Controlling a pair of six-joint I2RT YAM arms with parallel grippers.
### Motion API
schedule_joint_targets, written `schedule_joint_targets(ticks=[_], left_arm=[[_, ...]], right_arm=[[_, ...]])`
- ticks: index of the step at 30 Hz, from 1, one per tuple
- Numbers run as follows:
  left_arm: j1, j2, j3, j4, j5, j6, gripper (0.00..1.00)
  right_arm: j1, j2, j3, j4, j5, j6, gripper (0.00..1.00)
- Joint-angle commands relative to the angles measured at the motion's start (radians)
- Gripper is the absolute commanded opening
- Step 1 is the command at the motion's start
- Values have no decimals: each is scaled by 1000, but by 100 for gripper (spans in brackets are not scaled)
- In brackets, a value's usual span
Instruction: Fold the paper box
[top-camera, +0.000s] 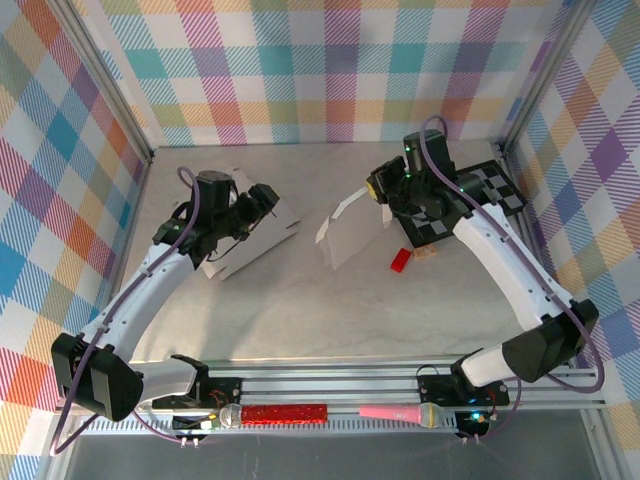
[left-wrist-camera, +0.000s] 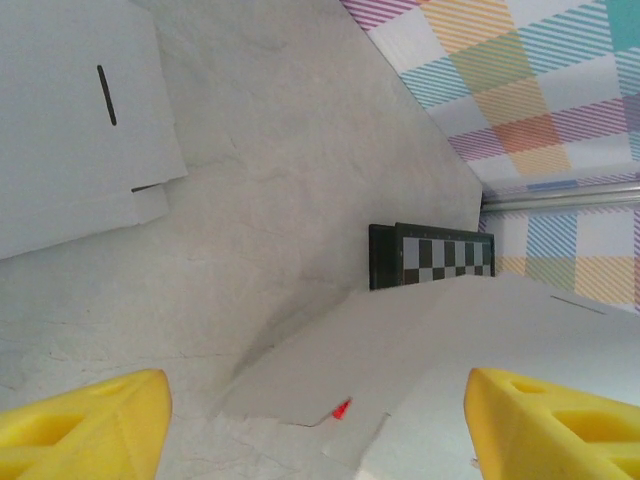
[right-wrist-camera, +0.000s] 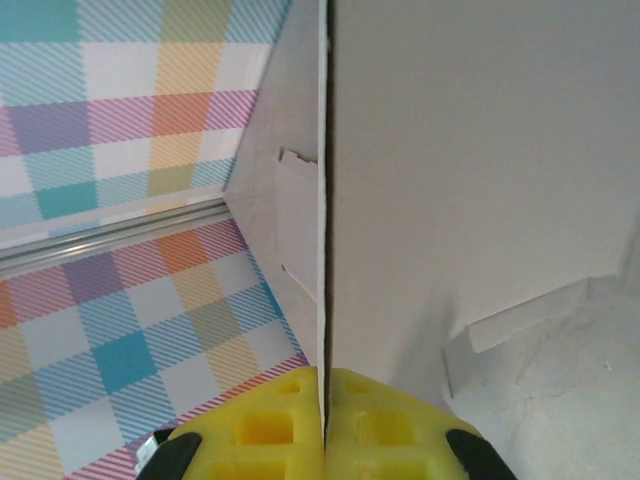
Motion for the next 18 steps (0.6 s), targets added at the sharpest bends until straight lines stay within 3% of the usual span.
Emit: schedule_joint_targets(ticks=[1, 4, 7, 12, 16, 18], left_arm=[[-16, 8, 26, -23, 25, 17, 76], [-28, 18, 38, -42, 21, 36, 75], [-45, 29, 94, -73, 20, 97, 77], [-179, -12, 206, -99, -37, 387, 78], [-323, -106, 127, -60, -133, 667, 78], [-392, -142, 62, -28, -181, 795, 84]], right_arm=[[-14, -42, 110, -33, 39, -111, 0], [-15, -26, 202, -137, 67, -152, 0], [-4, -40, 173, -144, 59, -105, 0], [13, 2, 153, -91, 30, -46, 0], [13, 72, 231, -92, 24, -45, 0], [13, 107, 262, -103, 2, -42, 0]])
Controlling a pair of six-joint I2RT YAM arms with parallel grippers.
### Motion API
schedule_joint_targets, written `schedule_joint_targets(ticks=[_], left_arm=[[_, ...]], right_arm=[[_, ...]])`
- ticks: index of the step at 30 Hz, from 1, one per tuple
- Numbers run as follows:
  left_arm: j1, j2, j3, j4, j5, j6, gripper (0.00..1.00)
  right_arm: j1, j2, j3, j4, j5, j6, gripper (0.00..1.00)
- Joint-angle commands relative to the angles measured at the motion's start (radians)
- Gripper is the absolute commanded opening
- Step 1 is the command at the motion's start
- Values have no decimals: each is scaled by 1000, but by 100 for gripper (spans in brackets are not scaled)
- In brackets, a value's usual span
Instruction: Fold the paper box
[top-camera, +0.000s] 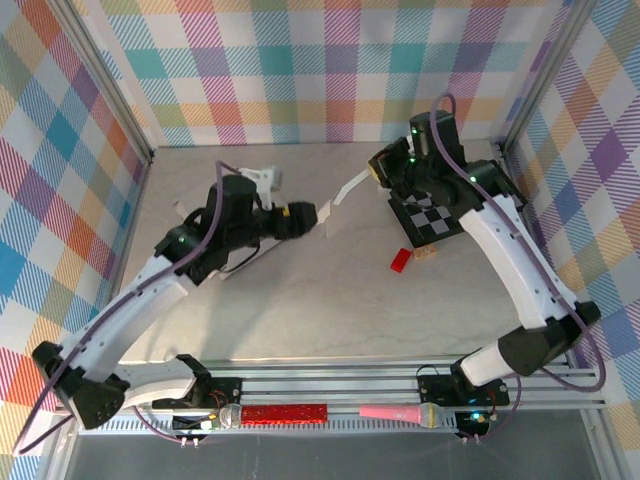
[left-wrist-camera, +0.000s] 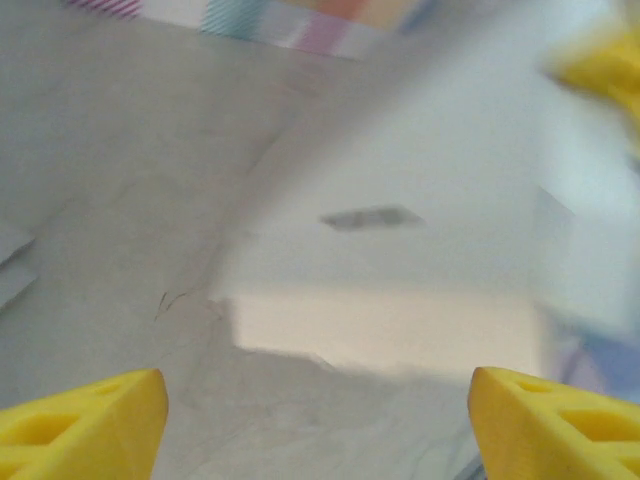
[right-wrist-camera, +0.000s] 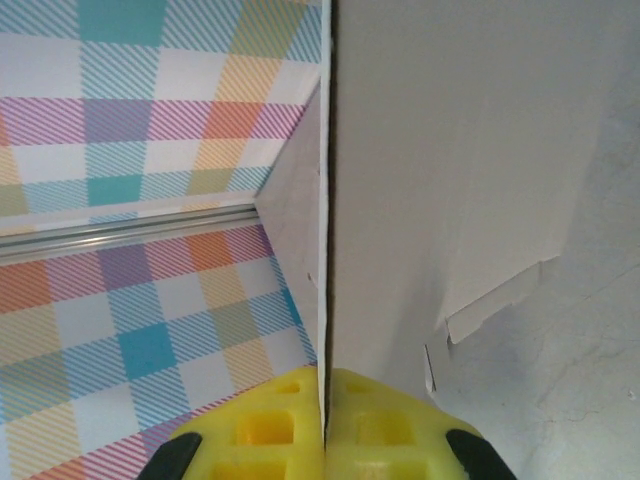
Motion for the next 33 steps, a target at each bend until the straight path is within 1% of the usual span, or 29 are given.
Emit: schedule_joint_targets(ticks=[1, 3, 4, 6, 9, 11, 12, 14, 15, 16, 19, 20, 21, 22, 24, 25, 26, 29, 31, 33], left_arm=[[-97, -58, -83, 36, -132, 328, 89], [-143, -42, -89, 40, -235, 396, 91], [-156, -18, -72, 29, -306, 416, 92], [-159, 39, -38, 14, -426, 438, 93], [-157, 108, -1, 59, -524, 476, 94], [-155, 151, 23, 87, -530, 506, 94], [-155, 178, 38, 90, -538, 517, 93], [-155, 227, 70, 77, -608, 515, 88], [-155, 245, 86, 70, -633, 516, 83], [-155, 256, 99, 66, -630, 527, 71], [-155, 246, 106, 78, -610, 532, 11], [-155, 236, 104, 83, -621, 523, 2], [-154, 228, 101, 85, -634, 514, 0], [-151, 222, 105, 79, -636, 505, 0], [-142, 217, 124, 38, -620, 477, 0], [-135, 218, 139, 7, -606, 457, 0], [-128, 216, 152, -22, -593, 437, 0], [-112, 202, 168, -71, -559, 381, 0], [-105, 192, 170, -83, -543, 355, 0], [-98, 190, 178, -99, -530, 335, 0]], right_arm=[[5, 46, 69, -10, -46, 18, 0], [6, 61, 71, -11, -70, 34, 0], [7, 66, 70, -16, -81, 40, 0], [6, 71, 68, -28, -93, 46, 0], [6, 68, 56, -37, -112, 51, 0], [6, 66, 49, -41, -125, 52, 0], [6, 66, 46, -41, -130, 53, 0], [6, 65, 36, -43, -138, 55, 0], [5, 67, 31, -43, -146, 57, 0], [3, 69, 27, -40, -155, 55, 0], [-6, 82, 18, -33, -189, 33, 0], [-21, 87, 16, -28, -212, 18, 0], [-38, 91, 13, -26, -235, -3, 10], [-70, 88, 6, -35, -255, -34, 23], [-147, 57, -34, -71, -249, -92, 49], [-202, 29, -73, -82, -239, -115, 59], [-262, -7, -126, -84, -232, -134, 65], [-433, -82, -259, -81, -200, -185, 71], [-506, -95, -319, -67, -168, -233, 73], [-569, -86, -381, -38, -164, -256, 73]])
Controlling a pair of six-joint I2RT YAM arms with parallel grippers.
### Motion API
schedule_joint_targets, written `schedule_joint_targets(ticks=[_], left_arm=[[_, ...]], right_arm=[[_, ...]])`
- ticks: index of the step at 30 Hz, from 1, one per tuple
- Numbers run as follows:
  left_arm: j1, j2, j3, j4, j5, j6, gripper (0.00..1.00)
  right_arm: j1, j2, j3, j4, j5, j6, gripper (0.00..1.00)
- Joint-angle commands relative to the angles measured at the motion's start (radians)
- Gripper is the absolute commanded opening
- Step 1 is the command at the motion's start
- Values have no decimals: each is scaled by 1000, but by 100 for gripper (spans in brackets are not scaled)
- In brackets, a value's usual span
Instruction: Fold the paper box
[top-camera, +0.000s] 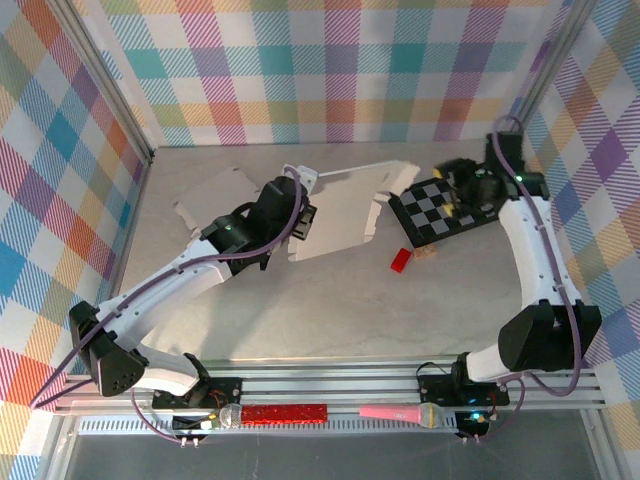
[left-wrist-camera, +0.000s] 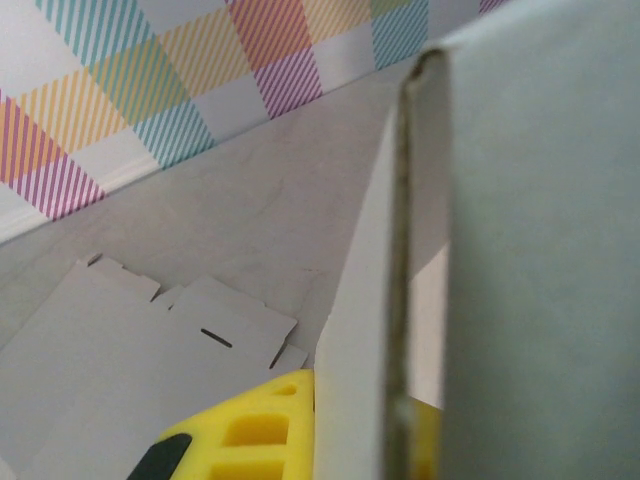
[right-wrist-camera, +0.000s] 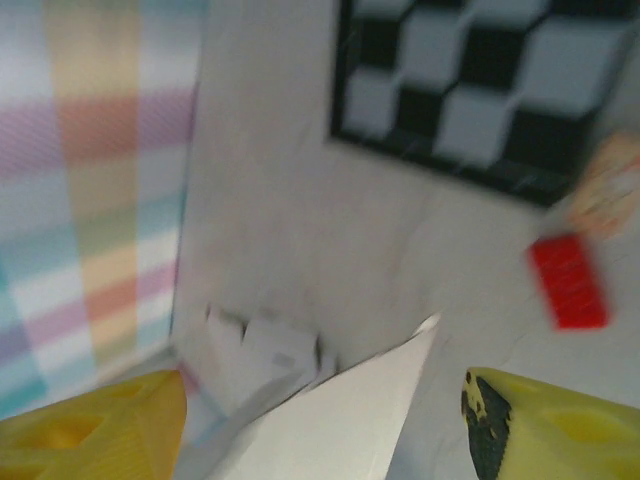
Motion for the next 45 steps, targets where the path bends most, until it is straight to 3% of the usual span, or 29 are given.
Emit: schedule_joint_targets(ticks=[1, 5, 8, 11, 16, 22, 27, 32, 38, 45], left_arm=[[15, -36, 49, -50, 29, -70, 0], [19, -40, 81, -85, 50, -90, 0], [29, -54, 94, -105, 61, -106, 0], [36, -70, 101, -125, 71, -120, 0], [40, -98, 106, -143, 77, -136, 0], [46, -105, 112, -147, 88, -140, 0], [47, -106, 100, -133, 95, -154, 0], [49, -106, 92, -122, 112, -168, 0], [52, -124, 93, -131, 135, -181, 0], [52, -170, 83, -157, 137, -198, 0]], right_arm=[[-65, -15, -88, 13, 26, -99, 72], [-177, 24, -209, 141, 54, -164, 73], [-218, 87, -208, 189, 106, -256, 77], [-221, 134, -179, 210, 166, -333, 79], [-218, 181, -106, 139, 174, -315, 75], [-188, 94, -115, 145, 203, -332, 72], [-131, -57, -242, 198, 233, -241, 69], [8, -194, -513, 477, 272, -81, 72], [-40, -144, -696, 708, 273, 43, 75], [-51, 6, -713, 848, 253, 108, 72]])
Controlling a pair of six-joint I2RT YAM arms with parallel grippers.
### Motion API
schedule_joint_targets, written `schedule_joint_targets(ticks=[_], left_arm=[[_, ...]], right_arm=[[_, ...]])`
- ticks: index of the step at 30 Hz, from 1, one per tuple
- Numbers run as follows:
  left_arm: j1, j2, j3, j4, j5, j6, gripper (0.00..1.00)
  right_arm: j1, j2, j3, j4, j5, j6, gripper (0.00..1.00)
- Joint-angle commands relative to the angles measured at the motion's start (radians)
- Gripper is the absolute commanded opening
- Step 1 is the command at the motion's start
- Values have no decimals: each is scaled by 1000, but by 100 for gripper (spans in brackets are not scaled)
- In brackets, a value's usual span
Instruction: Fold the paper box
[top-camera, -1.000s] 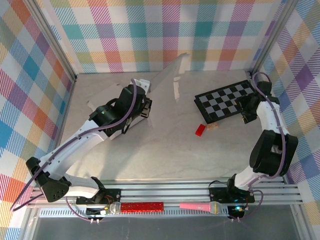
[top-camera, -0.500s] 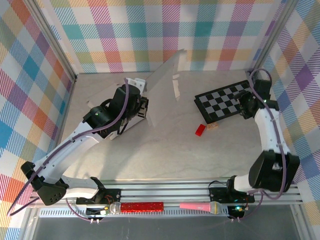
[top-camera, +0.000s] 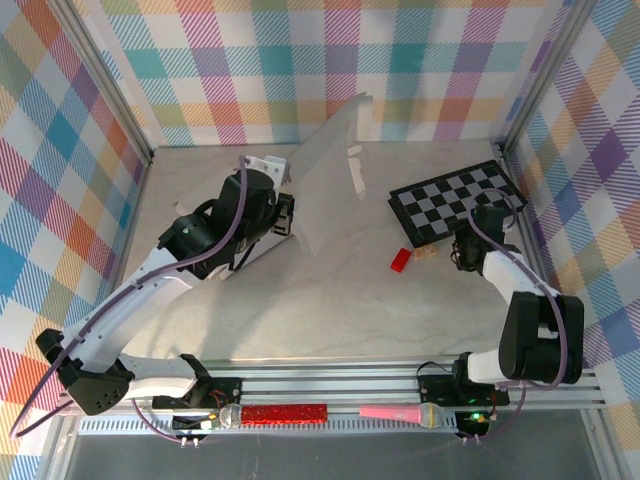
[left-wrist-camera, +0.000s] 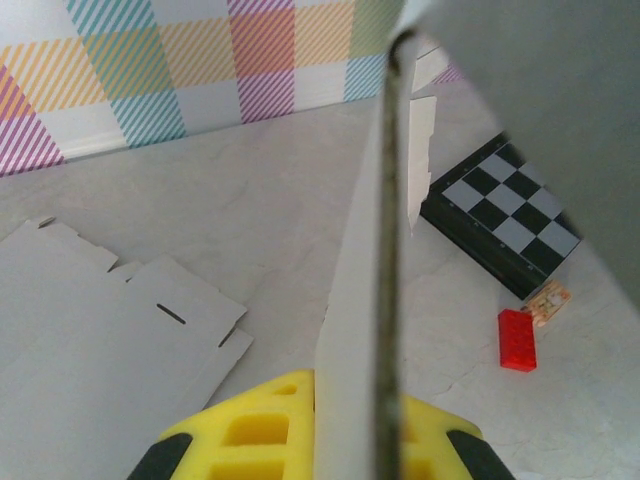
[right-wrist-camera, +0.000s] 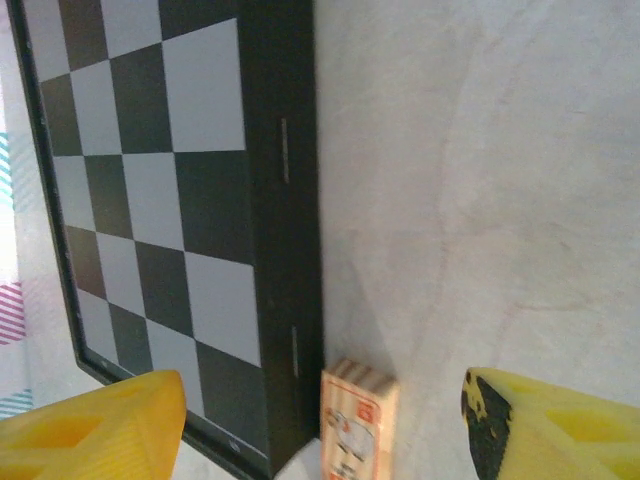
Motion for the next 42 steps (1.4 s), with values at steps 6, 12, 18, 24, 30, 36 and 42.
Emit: schedule_joint_targets(ticks=[6, 12, 18, 24, 30, 36, 42], left_arm=[[12, -76, 13, -57, -5, -23, 0], [12, -93, 23, -88, -15, -23, 0], [14, -106, 19, -94, -33, -18, 0], [21, -107, 14, -90, -34, -15, 0], [28, -109, 10, -90, -33, -14, 0], [43, -117, 7, -99, -15, -24, 0], [208, -103, -41, -110, 243, -144, 0]], right_arm=[[0, 154, 52, 197, -17, 65, 71], [9, 271, 117, 236, -67, 64, 63], [89, 405, 299, 24, -129, 51, 49], [232, 521, 422, -70, -140, 91, 41], [344, 650, 612, -163, -163, 108, 36], [415, 631, 700, -164, -163, 61, 54], [465, 448, 662, -129, -155, -38, 68]])
